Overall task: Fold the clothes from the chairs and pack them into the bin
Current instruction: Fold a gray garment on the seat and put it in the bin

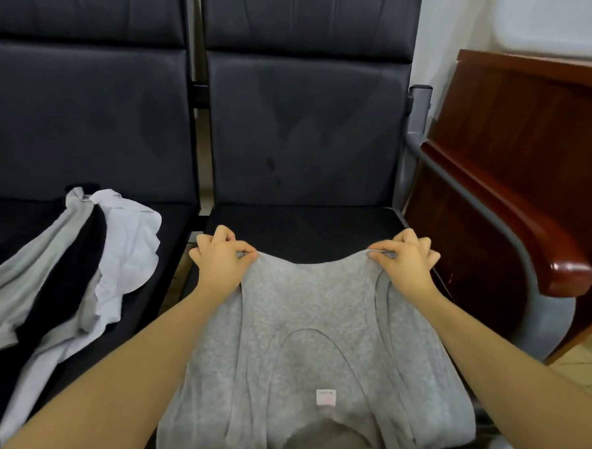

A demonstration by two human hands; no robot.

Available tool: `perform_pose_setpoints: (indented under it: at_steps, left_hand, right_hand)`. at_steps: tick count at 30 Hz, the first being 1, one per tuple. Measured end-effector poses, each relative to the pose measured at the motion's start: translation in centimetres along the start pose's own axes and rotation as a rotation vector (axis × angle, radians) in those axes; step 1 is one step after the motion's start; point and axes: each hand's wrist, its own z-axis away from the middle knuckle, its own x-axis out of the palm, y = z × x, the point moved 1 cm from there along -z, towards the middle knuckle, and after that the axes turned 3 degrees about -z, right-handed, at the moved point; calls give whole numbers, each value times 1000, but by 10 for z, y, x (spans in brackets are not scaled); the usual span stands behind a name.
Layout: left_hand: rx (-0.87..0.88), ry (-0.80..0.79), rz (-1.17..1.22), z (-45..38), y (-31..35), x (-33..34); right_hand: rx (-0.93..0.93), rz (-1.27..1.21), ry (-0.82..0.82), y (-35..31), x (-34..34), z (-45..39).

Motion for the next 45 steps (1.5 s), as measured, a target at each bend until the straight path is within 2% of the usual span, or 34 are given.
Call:
perform_pose_setpoints:
  at_steps: [8,12,20,35,41,43,45]
  left_hand:
    - [-69,326,78,-68,31,-18]
    - [-49,378,99,-78,41,-31]
    - [-95,333,135,-33,27,-47]
    - [-94,277,98,128,-10,-87]
    - [-24,343,1,176,-25,-83]
    - [27,322,-87,187,-30,-80]
    - [109,245,-239,193,-31,-75]
  right_hand:
    - [-81,-28,267,-30,-24,-69]
    - [-143,-42,366,-40,-35,-77]
    - [-64,-146,290,-22,-41,-19]
    - [99,-362,39,-10,-80,149]
    - [103,-303,-16,2,-80,191]
    - [130,-196,-84,8,-77,197]
    - [111,26,-183,12,-70,198]
